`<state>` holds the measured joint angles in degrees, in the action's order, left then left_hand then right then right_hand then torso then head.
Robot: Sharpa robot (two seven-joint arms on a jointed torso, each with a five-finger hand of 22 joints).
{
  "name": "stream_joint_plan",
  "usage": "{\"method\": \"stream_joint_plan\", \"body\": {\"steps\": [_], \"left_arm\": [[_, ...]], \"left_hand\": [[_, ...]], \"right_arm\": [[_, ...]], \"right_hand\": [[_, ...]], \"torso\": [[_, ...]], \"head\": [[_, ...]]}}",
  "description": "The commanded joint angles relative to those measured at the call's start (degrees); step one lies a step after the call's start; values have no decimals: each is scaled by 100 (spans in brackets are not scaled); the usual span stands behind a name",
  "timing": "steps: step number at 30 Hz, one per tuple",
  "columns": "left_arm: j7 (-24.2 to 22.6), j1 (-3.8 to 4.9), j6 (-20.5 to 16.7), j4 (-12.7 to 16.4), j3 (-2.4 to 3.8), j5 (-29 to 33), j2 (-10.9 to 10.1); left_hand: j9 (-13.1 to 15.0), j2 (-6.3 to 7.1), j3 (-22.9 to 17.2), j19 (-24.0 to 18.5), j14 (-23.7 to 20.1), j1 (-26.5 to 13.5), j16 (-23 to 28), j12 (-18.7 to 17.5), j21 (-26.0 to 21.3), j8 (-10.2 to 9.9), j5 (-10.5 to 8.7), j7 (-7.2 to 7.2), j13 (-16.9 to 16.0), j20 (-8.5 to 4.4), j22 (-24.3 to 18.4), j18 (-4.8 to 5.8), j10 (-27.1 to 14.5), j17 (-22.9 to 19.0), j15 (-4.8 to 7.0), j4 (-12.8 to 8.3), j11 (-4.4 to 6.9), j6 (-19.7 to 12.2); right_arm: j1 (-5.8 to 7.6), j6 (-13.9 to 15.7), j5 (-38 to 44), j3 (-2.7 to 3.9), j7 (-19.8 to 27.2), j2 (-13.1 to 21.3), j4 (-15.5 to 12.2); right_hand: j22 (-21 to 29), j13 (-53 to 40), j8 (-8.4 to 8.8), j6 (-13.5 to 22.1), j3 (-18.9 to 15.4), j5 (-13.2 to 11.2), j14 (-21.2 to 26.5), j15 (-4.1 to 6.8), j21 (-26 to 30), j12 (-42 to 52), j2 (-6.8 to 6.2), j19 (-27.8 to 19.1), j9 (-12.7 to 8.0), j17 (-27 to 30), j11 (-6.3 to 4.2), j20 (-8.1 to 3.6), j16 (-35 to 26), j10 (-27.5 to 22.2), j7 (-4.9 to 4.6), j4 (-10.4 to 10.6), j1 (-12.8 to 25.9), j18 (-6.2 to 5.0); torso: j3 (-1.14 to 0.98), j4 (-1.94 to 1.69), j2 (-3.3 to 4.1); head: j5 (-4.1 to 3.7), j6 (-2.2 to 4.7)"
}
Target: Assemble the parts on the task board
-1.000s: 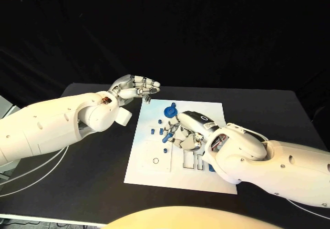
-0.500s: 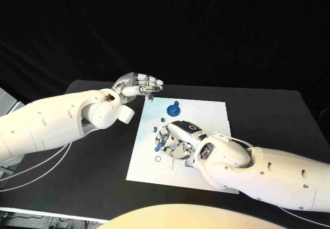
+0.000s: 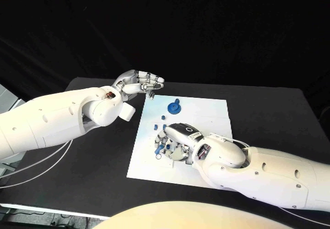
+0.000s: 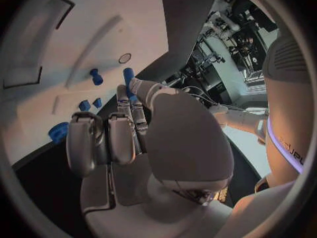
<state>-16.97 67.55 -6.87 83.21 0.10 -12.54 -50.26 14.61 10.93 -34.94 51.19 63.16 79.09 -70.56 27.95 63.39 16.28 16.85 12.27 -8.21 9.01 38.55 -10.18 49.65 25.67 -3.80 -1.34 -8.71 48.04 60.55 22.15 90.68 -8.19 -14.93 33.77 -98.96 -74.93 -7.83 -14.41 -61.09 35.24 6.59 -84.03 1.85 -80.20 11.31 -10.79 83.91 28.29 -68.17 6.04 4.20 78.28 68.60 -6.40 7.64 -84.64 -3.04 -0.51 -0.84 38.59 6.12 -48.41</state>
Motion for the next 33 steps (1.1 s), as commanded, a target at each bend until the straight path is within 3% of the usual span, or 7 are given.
{"method": "stream_joint_plan", "body": {"steps": [1,33], "left_arm": [[-34,4,87,3,4,3,18],[-33,4,89,-4,4,6,20]], "left_hand": [[-9,-28,-6,-43,-28,-37,-20,20,32,-22,27,27,-8,16,8,-48,-43,-7,-2,-33,9,-46],[-9,-28,-6,-43,-28,-37,-20,20,32,-22,27,27,-8,16,8,-48,-43,-7,-2,-33,9,-46]], "right_arm": [[-12,-302,124,-8,49,-8,-6],[-91,-665,378,-52,-223,-143,174]], "right_hand": [[-876,-40,-17,-2,41,16,-206,16,-25,15,51,257,13,-9,-360,-41,25,415,-22,0,25,82],[-873,-48,-25,3,58,37,-204,15,-17,0,47,253,27,6,-360,-39,20,420,-21,-27,52,80]], "torso": [[-5,4,-6],[0,4,-6]], "head": [[13,-12],[30,-18]]}}
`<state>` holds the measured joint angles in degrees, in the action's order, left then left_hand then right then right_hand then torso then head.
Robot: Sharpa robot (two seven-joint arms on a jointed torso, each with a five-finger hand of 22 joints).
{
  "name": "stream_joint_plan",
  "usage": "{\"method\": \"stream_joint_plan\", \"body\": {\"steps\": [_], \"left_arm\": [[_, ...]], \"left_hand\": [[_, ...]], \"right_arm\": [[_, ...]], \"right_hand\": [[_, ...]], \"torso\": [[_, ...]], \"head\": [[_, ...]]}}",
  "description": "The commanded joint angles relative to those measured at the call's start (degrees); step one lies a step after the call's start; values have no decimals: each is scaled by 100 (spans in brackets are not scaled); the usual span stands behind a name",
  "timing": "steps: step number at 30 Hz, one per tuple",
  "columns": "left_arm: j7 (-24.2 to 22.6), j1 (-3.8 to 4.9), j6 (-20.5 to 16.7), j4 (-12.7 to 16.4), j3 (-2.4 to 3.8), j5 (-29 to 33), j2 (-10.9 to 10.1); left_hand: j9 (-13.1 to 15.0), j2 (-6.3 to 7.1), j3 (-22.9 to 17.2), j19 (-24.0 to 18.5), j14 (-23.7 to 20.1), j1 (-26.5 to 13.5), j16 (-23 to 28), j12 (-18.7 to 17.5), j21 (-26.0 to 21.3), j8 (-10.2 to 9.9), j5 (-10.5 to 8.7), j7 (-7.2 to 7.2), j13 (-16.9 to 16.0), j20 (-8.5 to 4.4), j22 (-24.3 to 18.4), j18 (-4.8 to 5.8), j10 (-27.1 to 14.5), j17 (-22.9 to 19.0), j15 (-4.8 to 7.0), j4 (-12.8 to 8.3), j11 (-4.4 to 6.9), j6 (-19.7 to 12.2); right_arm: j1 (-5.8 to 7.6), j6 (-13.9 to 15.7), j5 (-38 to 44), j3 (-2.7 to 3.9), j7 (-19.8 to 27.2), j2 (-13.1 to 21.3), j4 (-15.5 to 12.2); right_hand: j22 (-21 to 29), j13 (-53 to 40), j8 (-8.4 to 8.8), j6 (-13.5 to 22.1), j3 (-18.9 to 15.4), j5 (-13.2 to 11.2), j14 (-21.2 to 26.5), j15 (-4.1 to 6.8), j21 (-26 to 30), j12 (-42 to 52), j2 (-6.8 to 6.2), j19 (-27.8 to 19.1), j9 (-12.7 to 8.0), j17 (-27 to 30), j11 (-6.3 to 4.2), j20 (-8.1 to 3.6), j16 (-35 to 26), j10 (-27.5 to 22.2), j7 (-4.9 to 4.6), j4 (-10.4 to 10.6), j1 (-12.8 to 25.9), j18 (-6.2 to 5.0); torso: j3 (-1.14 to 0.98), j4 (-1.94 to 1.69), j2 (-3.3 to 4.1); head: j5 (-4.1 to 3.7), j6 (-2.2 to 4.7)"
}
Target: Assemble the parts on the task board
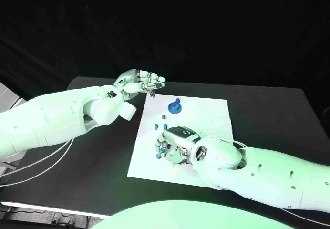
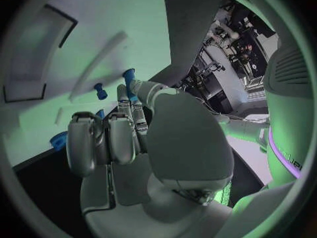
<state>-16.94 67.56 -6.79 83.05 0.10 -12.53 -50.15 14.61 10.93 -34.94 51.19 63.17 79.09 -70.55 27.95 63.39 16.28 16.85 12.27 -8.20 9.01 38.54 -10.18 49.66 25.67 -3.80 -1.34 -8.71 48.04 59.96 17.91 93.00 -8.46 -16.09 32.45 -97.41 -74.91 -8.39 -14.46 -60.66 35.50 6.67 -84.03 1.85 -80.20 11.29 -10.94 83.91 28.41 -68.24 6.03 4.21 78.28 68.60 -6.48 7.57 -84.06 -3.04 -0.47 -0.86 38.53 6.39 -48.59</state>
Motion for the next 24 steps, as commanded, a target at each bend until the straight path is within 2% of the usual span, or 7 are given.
{"method": "stream_joint_plan", "body": {"steps": [1,5,6,7,12,15,24], "left_arm": [[-36,4,82,13,4,5,8],[-37,4,80,13,4,6,8],[-37,4,80,13,4,7,8],[-39,4,81,12,4,9,8],[-44,4,83,12,4,15,7],[-46,4,83,10,4,17,8],[-48,4,82,5,4,19,7]], "left_hand": [[-9,-28,-6,-43,-28,-37,-21,20,32,-22,27,27,-9,16,8,-48,-43,-8,-2,-33,9,-46],[-9,-28,-6,-43,-28,-37,-21,20,32,-22,27,27,-9,16,8,-48,-43,-8,-2,-33,9,-46],[-9,-28,-6,-43,-28,-37,-21,20,32,-22,27,27,-9,16,8,-48,-43,-8,-2,-33,9,-46],[-9,-28,-6,-43,-28,-37,-21,20,32,-22,27,27,-9,16,8,-48,-43,-8,-2,-33,9,-46],[-9,-28,-6,-43,-28,-37,-21,20,32,-22,27,27,-9,16,8,-48,-43,-8,-2,-33,9,-46],[-9,-32,-3,-50,-33,-57,-34,39,36,-17,27,27,-12,21,7,-48,-58,-13,-6,-32,7,-49],[-9,-32,-3,-50,-33,-57,-34,39,36,-17,27,27,-12,21,7,-48,-58,-13,-6,-32,7,-49]], "right_arm": [[-32,-247,153,-27,-108,-16,19],[-35,-264,70,-32,4,-39,38],[-35,-264,51,-33,29,-45,43],[-35,-262,26,-35,57,-51,50],[-36,-243,-53,-43,143,-67,69],[-36,-197,-73,-47,166,-65,75],[-37,123,-64,-52,208,-24,54]], "right_hand": [[-875,7,-20,-41,32,29,-203,16,-17,2,62,253,15,13,-360,-39,20,420,-14,-20,-5,81],[-844,-1,-19,-5,25,35,-186,4,37,-46,37,230,35,79,-344,-31,-17,386,-25,-34,94,69],[-786,20,42,115,5,93,-171,-36,134,-149,1,190,23,123,-304,-11,-45,250,-57,-16,215,50],[-760,49,113,231,-86,333,-162,-77,181,-244,-93,169,3,147,-252,24,-59,131,-96,29,375,43],[-674,122,261,412,-266,283,-172,-161,332,-445,-298,112,-59,119,-150,97,-32,-111,-162,142,642,11],[-550,186,345,505,-360,263,-160,-192,536,-571,-399,36,-101,146,-108,138,-39,-343,-167,170,694,-33],[-371,264,475,608,-615,239,-97,-237,837,-605,-440,-70,-172,276,-61,185,-100,-697,-151,157,610,-94]], "torso": [[-3,6,-1],[-2,7,-2],[-1,8,-3],[-1,7,-4],[-3,3,-1],[-1,4,-4],[-6,7,1]], "head": [[4,1],[9,18],[16,29],[18,36],[23,66],[22,74],[17,65]]}}
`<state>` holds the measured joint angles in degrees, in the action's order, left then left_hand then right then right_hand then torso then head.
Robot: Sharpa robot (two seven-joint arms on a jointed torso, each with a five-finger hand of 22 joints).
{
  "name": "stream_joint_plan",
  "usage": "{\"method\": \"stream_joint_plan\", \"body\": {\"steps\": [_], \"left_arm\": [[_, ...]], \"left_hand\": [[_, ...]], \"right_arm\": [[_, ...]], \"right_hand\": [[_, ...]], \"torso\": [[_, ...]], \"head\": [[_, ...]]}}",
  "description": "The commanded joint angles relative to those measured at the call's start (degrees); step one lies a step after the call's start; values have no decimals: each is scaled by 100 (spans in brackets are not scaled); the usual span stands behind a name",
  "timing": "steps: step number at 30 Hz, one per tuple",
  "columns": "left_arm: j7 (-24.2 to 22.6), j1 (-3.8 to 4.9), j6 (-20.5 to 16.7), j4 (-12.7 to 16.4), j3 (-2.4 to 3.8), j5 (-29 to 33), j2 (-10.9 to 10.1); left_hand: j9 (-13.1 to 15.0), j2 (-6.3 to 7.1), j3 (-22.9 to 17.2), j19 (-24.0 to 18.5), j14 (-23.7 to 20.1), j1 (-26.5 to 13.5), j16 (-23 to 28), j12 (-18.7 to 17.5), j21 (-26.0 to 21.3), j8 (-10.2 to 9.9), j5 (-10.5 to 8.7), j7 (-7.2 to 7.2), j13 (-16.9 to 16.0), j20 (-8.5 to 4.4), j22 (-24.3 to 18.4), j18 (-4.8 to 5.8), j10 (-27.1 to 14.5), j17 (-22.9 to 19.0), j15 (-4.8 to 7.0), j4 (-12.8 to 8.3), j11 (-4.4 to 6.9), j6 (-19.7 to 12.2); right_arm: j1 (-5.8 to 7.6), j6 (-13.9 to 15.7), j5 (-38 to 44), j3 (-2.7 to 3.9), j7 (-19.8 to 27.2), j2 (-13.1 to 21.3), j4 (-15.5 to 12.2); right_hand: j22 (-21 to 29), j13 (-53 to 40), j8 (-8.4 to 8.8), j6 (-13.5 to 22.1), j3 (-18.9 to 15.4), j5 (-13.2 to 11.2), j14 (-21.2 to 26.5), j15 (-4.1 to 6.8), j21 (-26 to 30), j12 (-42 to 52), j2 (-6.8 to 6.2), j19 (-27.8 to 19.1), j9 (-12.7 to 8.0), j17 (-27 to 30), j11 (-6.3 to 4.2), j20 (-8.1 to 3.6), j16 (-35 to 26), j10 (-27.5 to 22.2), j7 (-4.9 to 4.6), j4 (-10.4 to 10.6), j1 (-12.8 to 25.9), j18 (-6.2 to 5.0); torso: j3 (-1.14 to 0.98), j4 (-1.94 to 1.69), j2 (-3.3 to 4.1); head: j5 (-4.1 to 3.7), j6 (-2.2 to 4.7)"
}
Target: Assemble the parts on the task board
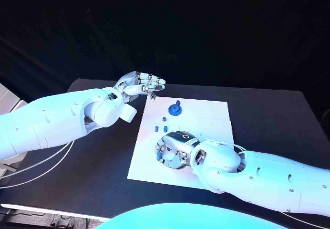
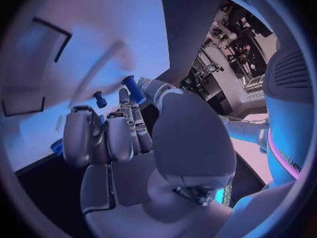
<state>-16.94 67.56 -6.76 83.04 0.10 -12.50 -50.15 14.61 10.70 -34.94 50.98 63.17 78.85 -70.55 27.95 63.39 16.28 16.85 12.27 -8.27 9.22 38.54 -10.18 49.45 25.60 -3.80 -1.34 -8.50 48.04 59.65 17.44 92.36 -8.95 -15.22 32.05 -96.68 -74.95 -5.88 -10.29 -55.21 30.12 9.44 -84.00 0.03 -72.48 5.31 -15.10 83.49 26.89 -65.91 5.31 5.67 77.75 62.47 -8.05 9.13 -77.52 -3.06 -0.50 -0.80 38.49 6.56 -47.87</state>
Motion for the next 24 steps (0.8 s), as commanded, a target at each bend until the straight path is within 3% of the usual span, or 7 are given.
{"method": "stream_joint_plan", "body": {"steps": [1,6,10,16,19,22,24], "left_arm": [[-49,4,79,5,5,17,8],[-48,4,77,-6,5,17,6],[-48,4,79,-10,5,17,3],[-50,4,81,-20,4,17,0],[-55,4,69,-22,4,17,-6],[-80,4,45,-19,4,36,-20],[-93,4,33,-17,4,49,-32]], "left_hand": [[-9,-9,-3,-29,-33,-33,-35,39,36,-17,27,27,-5,0,8,-49,-37,-5,-5,-32,-14,-49],[-9,-9,-3,-29,-33,-33,-35,39,36,-17,27,27,-5,0,8,-49,-37,-5,-5,-32,-14,-49],[-9,-9,-3,-29,-33,-33,-35,39,36,-17,27,27,-5,0,8,-49,-37,-5,-5,-32,-14,-49],[-9,-9,-3,-29,-33,-33,-35,39,36,-17,27,27,-5,0,8,-49,-37,-5,-5,-32,-14,-49],[-8,-9,1,-35,-40,-50,-40,49,37,-13,27,27,-6,3,5,-49,-50,-10,-8,-31,-16,-50],[-11,2,-1,-120,-194,-111,79,48,-36,-12,30,38,9,15,-39,-48,-160,-89,-23,-18,-33,-88],[-10,2,-18,-263,-419,-132,293,28,-158,-3,29,58,44,32,-103,-46,-263,-210,-45,-20,-58,-111]], "right_arm": [[-6,209,2,-2,131,22,-23],[-6,417,7,-3,184,64,-59],[-7,594,10,-3,224,103,-115],[-6,949,-23,1,342,301,-304],[7,1157,-268,19,531,492,-419],[64,1350,-1165,70,834,882,-615],[130,1364,-1678,87,951,1086,-691]], "right_hand": [[-349,19,82,88,-125,-38,-89,-62,98,11,-17,-40,-32,57,18,45,-53,-130,16,1,-67,-98],[-173,38,174,165,-413,-36,-12,-92,394,115,13,-146,-84,216,51,74,-131,-343,48,29,-174,-155],[-53,58,262,208,-853,-35,62,-117,604,293,111,-210,-143,345,85,104,-186,-591,59,136,-359,-189],[157,90,379,245,-1472,-31,163,-148,966,640,236,-310,-229,550,118,133,-261,-917,86,423,-734,-250],[231,82,390,208,-1560,-22,214,-138,1095,804,276,-349,-245,675,101,128,-326,-903,59,541,-842,-272],[323,63,393,145,-1463,33,325,-115,1268,1008,309,-430,-264,889,68,112,-454,-793,-25,593,-994,-296],[1007,69,379,37,-1281,79,940,-103,2446,1186,278,-960,-281,2125,47,103,-1254,-642,-72,631,-1098,-494]], "torso": [[-4,2,7],[-5,2,3],[-8,-3,8],[-3,3,0],[3,5,-5],[7,6,-7],[2,9,-3]], "head": [[2,-6],[2,-17],[-10,-18],[-28,-3],[-61,11],[-136,40],[-181,55]]}}
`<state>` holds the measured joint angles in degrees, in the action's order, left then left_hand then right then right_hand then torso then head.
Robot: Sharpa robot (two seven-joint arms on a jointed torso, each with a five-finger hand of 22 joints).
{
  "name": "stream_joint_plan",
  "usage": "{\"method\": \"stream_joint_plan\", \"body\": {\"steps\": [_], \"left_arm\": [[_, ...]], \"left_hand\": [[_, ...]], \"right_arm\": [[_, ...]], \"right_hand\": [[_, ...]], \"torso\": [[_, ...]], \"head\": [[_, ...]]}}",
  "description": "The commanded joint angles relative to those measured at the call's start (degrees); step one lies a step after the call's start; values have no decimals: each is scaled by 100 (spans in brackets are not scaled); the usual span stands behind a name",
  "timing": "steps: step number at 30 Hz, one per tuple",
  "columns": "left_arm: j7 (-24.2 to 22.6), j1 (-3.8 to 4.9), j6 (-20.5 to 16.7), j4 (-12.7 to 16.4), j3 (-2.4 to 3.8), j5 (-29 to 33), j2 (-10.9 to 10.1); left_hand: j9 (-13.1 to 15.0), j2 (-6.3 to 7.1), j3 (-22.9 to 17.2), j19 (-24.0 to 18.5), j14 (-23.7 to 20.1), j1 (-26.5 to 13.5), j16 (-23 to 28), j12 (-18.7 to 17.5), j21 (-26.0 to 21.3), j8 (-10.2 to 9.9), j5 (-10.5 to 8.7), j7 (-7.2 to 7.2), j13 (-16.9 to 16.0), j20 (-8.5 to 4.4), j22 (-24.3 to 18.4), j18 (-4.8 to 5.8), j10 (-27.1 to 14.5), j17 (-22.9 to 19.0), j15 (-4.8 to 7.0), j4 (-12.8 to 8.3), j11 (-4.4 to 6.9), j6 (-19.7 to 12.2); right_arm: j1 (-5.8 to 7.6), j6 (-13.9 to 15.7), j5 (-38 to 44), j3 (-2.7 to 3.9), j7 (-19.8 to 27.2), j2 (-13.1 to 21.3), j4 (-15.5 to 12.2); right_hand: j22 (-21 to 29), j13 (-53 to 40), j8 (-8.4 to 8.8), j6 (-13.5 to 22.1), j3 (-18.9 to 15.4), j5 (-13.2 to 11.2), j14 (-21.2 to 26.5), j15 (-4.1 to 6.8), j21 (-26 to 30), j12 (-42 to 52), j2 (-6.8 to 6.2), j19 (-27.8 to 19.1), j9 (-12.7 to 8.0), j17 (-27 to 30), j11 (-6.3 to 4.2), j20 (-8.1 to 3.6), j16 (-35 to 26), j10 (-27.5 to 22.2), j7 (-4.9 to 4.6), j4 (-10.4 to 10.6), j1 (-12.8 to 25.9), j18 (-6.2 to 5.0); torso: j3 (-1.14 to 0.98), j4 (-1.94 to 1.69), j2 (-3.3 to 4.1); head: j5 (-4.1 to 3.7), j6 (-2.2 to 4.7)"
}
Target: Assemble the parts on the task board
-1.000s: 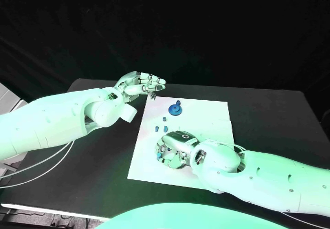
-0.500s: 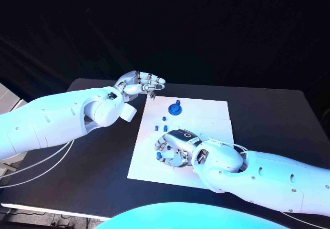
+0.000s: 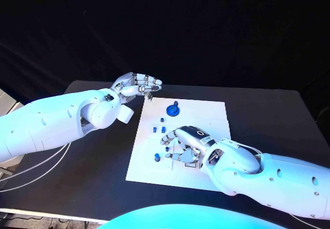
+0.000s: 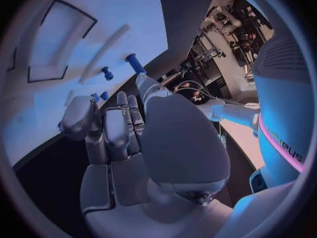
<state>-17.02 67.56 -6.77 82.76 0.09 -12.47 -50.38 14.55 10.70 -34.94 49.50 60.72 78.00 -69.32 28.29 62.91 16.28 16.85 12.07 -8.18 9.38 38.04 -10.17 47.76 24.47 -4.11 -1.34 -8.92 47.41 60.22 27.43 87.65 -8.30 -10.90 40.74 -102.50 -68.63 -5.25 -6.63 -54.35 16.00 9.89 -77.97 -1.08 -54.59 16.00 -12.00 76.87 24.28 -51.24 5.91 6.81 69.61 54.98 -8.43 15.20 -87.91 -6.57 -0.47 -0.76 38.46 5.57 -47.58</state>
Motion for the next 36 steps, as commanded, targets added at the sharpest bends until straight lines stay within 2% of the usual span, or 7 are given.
{"method": "stream_joint_plan", "body": {"steps": [1,9,18,22,27,29,36], "left_arm": [[-93,4,29,11,4,57,-16],[-202,3,17,-6,2,159,-19],[-329,3,154,13,-7,257,-29],[-364,2,202,39,-13,247,-47],[-426,1,187,60,-17,256,-72],[-476,1,142,75,-18,282,-81],[-552,0,91,98,-19,354,-90]], "left_hand": [[-3,10,-25,-251,-365,-60,377,-39,-226,4,26,97,73,35,-111,-42,-183,-209,-36,-24,-43,-63],[14,-28,-2,-1535,-2092,-187,2715,-268,-2555,135,28,253,450,542,-1457,52,-620,-1413,-539,68,-322,-172],[9,-3,-93,-1236,-1947,-233,3837,-660,-4395,277,33,276,458,719,-2713,49,-370,-1825,-621,144,-335,-201],[-3,-2,-92,-1132,-1855,-246,3888,-699,-4490,267,32,291,457,718,-2788,40,-322,-1827,-614,163,-339,-223],[-6,3,-83,-1107,-1837,-258,3926,-723,-4550,267,29,287,458,719,-2829,45,-312,-1832,-615,175,-339,-228],[-9,4,-77,-1088,-1815,-265,3941,-733,-4584,265,28,283,456,719,-2853,46,-295,-1832,-611,184,-334,-232],[-23,11,-71,-997,-1685,-269,3953,-744,-4695,252,31,283,452,717,-2935,38,-195,-1813,-585,202,-319,-257]], "right_arm": [[124,335,-1498,30,598,349,-146],[422,68,-2665,60,956,1295,-312],[496,102,-3051,59,637,2146,-381],[481,-68,-2568,50,106,2398,-473],[422,-333,-1937,34,-398,2566,-611],[374,-402,-1692,29,-646,2600,-682],[270,-517,-1265,20,-1314,2576,-778]], "right_hand": [[487,18,17,-68,187,35,425,12,846,154,-51,-374,-28,833,-18,-14,-564,144,-38,45,-66,-169],[1607,135,49,-204,736,55,972,90,2659,214,-179,-1019,-69,1875,-106,-76,-1612,922,-30,69,-50,-393],[1904,4,-12,-355,537,-113,382,150,2861,-48,-330,-528,-33,2034,-188,-125,-1830,1648,-19,137,731,-381],[775,-498,-155,-306,-145,-133,-237,275,1033,304,-288,257,44,658,-325,-251,-724,2073,110,124,1240,-103],[-513,-1681,-452,-303,-1422,-156,-793,401,-902,1198,130,795,174,-1408,-467,-417,690,2263,277,162,1376,181],[-1142,-3472,-602,-296,-1919,-148,-934,446,-1833,2706,346,961,223,-2323,-515,-431,1250,2260,289,154,1412,342],[-1758,-6421,-834,-322,-2292,-138,-1133,430,-2789,5253,508,1123,274,-3526,-520,-415,1882,2672,312,167,1567,503]], "torso": [[0,15,-3],[9,52,-30],[14,47,-45],[18,45,-58],[18,62,-59],[22,61,-57],[25,42,-54]], "head": [[-110,32],[-316,111],[-481,141],[-522,119],[-555,96],[-597,91],[-708,45]]}}
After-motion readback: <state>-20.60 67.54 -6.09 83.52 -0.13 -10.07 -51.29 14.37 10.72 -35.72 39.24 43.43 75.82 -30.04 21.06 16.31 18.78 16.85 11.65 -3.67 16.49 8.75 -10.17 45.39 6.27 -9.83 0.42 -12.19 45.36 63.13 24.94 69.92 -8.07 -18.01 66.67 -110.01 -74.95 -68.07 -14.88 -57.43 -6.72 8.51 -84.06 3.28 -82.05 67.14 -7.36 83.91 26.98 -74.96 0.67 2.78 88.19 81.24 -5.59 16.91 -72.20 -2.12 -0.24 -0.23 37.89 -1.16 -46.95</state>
